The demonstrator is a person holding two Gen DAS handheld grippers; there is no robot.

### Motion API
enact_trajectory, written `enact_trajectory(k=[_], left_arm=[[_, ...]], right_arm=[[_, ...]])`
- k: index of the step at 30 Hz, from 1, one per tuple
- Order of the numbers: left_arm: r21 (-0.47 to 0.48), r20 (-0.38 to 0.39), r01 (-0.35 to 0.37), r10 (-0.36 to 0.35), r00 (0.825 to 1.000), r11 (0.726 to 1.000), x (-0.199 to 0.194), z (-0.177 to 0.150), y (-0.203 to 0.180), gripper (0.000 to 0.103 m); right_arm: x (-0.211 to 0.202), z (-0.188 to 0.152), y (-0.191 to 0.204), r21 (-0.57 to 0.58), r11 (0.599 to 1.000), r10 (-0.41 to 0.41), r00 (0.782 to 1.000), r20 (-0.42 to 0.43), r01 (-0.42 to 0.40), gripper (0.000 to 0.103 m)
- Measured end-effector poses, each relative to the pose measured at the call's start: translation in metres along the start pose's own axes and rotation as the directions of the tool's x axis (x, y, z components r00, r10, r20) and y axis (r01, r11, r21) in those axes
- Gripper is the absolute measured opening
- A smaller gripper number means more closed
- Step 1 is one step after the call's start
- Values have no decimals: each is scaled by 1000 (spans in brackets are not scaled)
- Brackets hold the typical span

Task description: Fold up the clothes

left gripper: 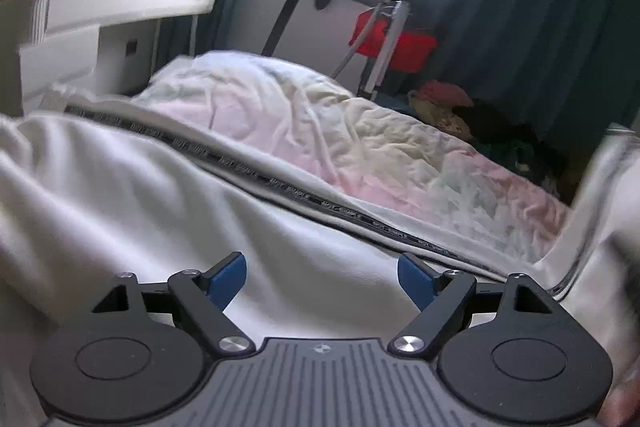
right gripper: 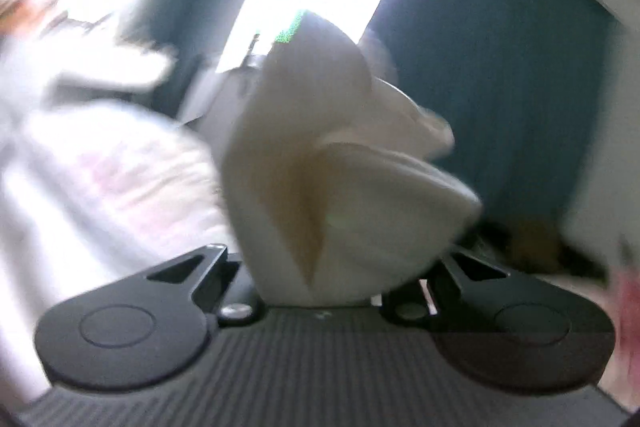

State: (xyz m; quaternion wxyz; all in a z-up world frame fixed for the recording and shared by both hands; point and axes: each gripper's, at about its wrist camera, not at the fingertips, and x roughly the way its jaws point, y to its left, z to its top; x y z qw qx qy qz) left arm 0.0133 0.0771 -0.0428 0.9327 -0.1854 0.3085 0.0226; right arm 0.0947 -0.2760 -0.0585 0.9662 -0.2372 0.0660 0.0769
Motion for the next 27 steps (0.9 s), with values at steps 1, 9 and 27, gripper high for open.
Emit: enact_trajectory(k=[1, 9, 27], left_arm=[[-26, -17, 10, -10, 1000, 1000, 1, 1, 4, 84], [-49, -100, 76, -81, 992, 996, 16, -4, 7, 84], [116, -122, 168, -154, 981, 979, 31, -19, -26, 81]], right_arm=[[1, -5, 24, -73, 995, 64, 998, -17, -65, 18], [15, -38, 98, -236, 936, 221, 957, -187, -262, 19], [-86, 21, 46, 486, 820, 475, 834, -282, -302, 69]])
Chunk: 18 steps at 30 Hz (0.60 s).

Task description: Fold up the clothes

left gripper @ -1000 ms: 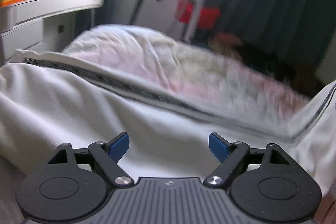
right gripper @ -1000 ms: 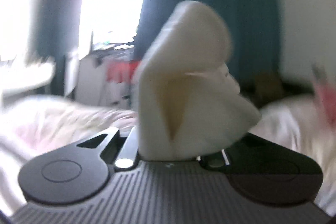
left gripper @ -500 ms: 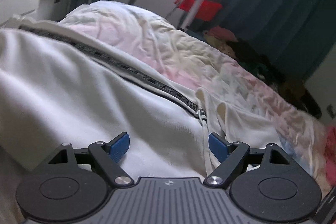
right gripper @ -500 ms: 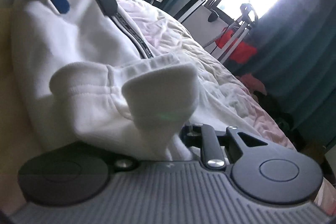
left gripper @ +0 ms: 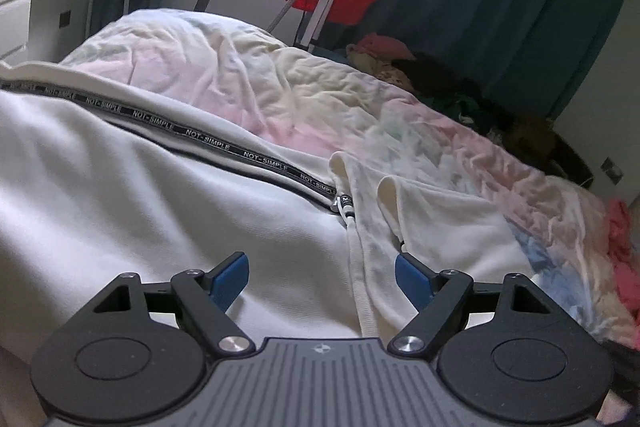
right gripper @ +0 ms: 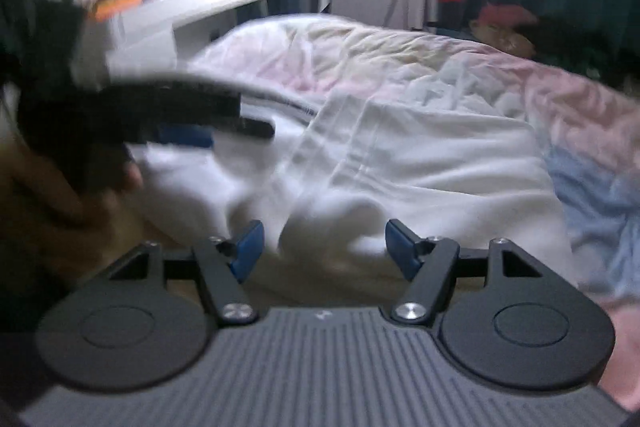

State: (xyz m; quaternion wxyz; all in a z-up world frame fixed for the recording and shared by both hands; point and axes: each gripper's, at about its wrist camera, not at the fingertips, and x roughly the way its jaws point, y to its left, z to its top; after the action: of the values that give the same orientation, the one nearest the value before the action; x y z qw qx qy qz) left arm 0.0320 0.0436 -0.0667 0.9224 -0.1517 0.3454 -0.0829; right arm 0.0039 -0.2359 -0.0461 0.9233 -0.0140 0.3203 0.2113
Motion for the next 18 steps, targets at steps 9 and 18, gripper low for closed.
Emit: enact_trajectory(k=[9, 18], left_arm=[[126, 0, -36, 36, 999, 991, 40, 24, -22, 77], [140, -67, 13, -4, 998, 990, 113, 51, -30, 60]], right_arm=[[-2, 4, -50, 261, 961, -96, 995, 14, 90, 69], [28, 1, -68, 283, 939, -195, 980, -30, 196, 69]])
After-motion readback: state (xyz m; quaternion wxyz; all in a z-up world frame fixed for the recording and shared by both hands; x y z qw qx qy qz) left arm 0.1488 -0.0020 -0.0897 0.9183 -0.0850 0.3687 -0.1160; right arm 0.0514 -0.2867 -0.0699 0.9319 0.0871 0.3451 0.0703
